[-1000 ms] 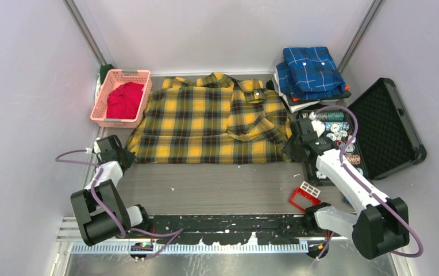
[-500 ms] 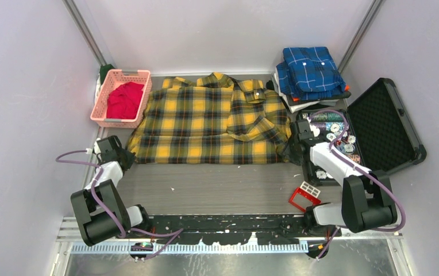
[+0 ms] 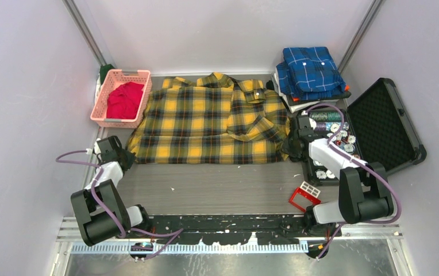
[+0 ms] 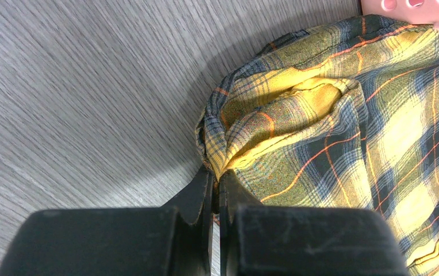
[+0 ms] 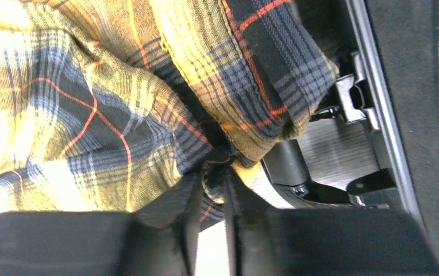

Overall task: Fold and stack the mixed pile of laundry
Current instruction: Fold the shirt at the center of the board.

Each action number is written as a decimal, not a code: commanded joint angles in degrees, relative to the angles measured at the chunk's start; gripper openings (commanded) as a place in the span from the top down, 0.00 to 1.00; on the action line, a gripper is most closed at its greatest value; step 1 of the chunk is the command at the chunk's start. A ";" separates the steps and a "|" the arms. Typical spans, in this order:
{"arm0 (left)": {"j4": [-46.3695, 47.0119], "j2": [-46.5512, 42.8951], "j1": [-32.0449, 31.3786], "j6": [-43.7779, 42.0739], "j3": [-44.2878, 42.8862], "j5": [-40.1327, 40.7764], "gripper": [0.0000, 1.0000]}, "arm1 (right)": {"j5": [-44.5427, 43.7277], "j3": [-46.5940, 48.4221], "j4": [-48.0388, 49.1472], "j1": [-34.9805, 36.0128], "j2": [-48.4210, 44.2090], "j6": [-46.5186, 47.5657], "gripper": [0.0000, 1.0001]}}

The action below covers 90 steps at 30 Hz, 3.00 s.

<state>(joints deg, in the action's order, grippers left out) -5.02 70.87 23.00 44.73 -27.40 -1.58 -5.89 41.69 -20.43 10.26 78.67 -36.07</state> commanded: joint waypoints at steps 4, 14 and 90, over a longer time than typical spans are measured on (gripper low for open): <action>2.47 -0.99 0.63 -0.61 0.24 0.71 1.00 | 0.78 2.47 3.05 -0.53 0.60 1.27 0.99; -1.47 -4.68 0.63 0.22 -0.57 3.37 1.00 | -16.14 10.31 -10.70 -0.51 -9.69 3.06 0.99; -22.13 49.79 -65.77 -54.25 -83.56 3.08 0.08 | -34.53 34.40 -38.04 9.33 -31.52 -5.30 0.44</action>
<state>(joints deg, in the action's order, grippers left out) -27.88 112.71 -41.89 1.87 -101.16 0.86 -35.14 73.06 -53.65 19.75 51.16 -42.52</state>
